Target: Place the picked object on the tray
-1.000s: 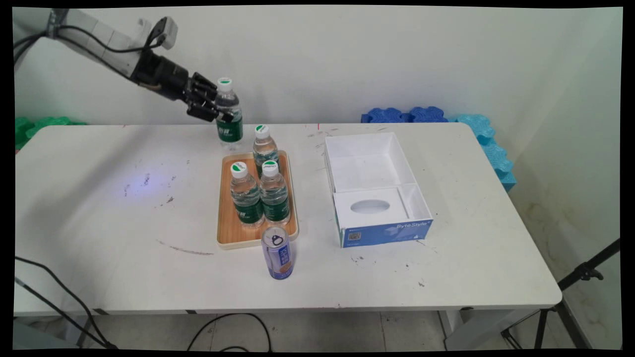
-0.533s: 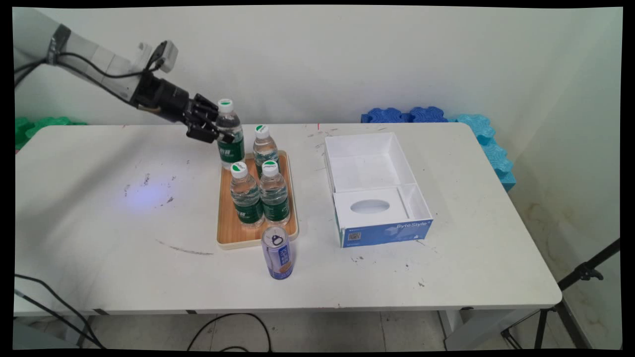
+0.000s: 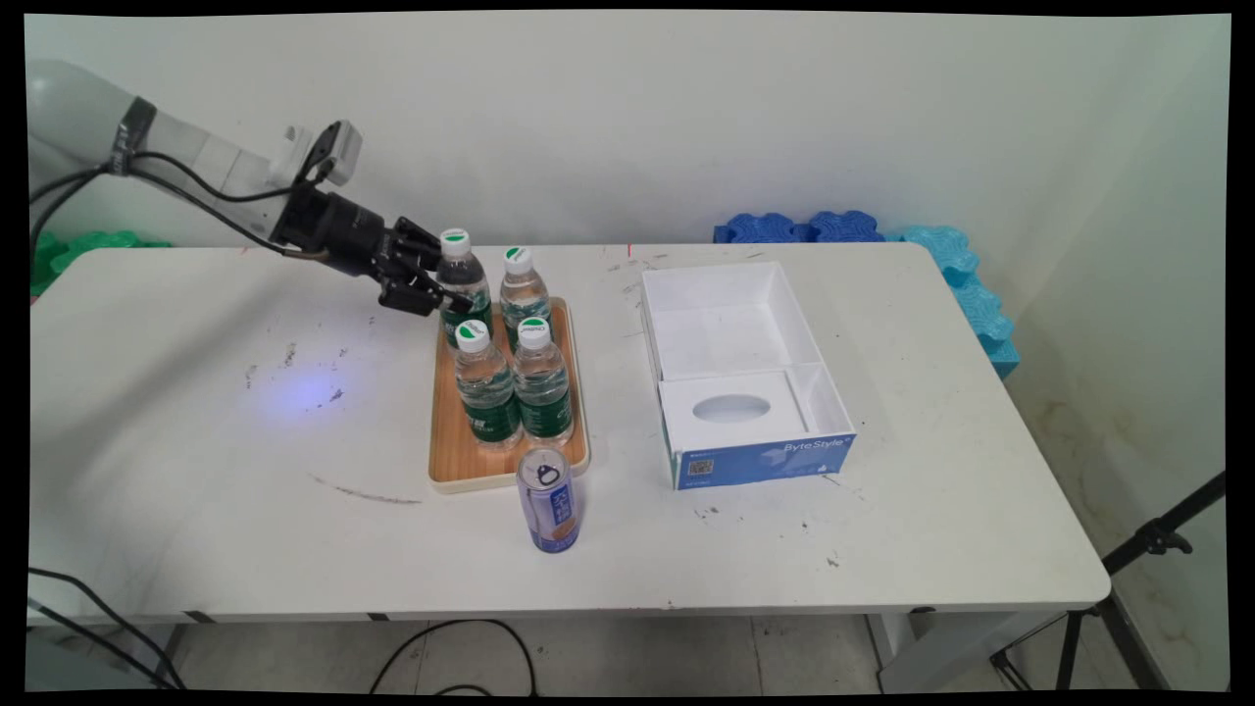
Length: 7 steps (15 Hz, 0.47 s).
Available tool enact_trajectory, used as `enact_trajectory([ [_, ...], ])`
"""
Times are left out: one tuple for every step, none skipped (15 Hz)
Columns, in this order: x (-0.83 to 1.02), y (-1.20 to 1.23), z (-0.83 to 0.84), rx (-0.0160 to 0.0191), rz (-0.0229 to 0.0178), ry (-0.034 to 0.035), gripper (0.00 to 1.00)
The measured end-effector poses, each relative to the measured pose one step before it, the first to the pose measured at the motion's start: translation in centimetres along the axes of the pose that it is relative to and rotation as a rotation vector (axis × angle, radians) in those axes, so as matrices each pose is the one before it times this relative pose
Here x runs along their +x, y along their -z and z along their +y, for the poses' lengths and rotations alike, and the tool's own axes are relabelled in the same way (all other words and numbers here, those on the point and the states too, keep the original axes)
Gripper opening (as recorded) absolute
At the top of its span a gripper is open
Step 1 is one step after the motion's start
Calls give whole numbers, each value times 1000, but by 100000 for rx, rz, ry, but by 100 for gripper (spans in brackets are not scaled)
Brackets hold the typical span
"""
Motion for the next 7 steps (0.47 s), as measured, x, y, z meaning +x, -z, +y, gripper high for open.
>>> enact_trajectory([
  [-217,-214,91,31,144,-103,0],
  [-247,-195,105,52,137,-142,0],
  [-250,-161,98,51,109,-109,0],
  [-200,-120,81,35,107,-18,0],
  [-108,-69,42,27,85,-33,100],
  [-228,-82,95,11,62,-5,100],
  [-167,-47,83,-48,-4,-94,100],
])
